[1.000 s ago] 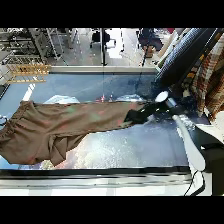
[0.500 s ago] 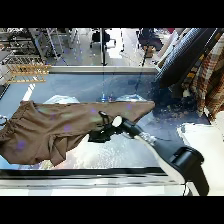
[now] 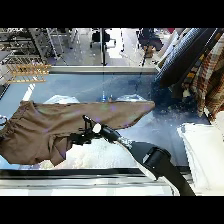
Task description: Fold the clothes and pants, and hang the long-sleeved shirts on hangers.
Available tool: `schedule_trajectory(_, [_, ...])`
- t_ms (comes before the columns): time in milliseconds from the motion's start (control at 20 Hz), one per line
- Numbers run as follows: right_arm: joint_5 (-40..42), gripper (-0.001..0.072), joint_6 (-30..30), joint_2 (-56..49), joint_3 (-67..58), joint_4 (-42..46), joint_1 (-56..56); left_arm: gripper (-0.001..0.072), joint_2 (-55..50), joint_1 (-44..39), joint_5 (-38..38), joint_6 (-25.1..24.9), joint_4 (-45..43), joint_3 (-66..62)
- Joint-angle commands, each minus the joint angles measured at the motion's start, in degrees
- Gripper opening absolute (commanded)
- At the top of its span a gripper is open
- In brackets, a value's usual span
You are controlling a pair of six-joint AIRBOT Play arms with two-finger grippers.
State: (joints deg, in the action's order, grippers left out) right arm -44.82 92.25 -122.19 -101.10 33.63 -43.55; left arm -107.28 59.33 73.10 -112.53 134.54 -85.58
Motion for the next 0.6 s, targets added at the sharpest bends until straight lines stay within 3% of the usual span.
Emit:
schedule_trajectory(0, [-6.62, 0.0018, 1.86, 1.66, -4.17, 14.58, -0.26, 0.0008, 2.21, 0.07, -0.04, -0.24, 1.81, -0.07])
schedule_trajectory(100, [-23.43, 0.0017, 7.02, 8.85, -4.17, 38.07, -0.04, 0.0007, 4.15, 0.07, -1.49, -0.28, 1.79, -0.37])
schedule_trajectory(200, [-44.52, 0.0018, 7.72, 18.03, -4.17, 61.64, -0.02, 0.0006, 4.92, 0.07, -1.62, -0.46, 1.66, -0.85])
schedule_trajectory(300, [-54.49, 0.0018, 7.13, 27.17, -4.20, 75.06, 1.29, 0.0005, 4.76, -0.02, -0.70, -0.44, -0.42, -0.85])
schedule_trajectory(400, [-51.80, 0.0018, 7.48, 36.70, -4.20, 75.21, 3.89, 0.0004, 4.68, -0.37, 0.15, -0.46, -4.35, -0.85])
schedule_trajectory(500, [-40.44, 0.0021, 7.72, 42.29, -4.17, 72.91, 5.57, 0.0004, 4.68, -0.66, 0.35, -0.44, -7.08, -0.85])
schedule_trajectory(550, [-33.48, 0.0132, 7.72, 43.34, -4.17, 71.49, 6.34, 0.0005, 4.68, -0.66, 0.83, -0.44, -7.21, -0.85])
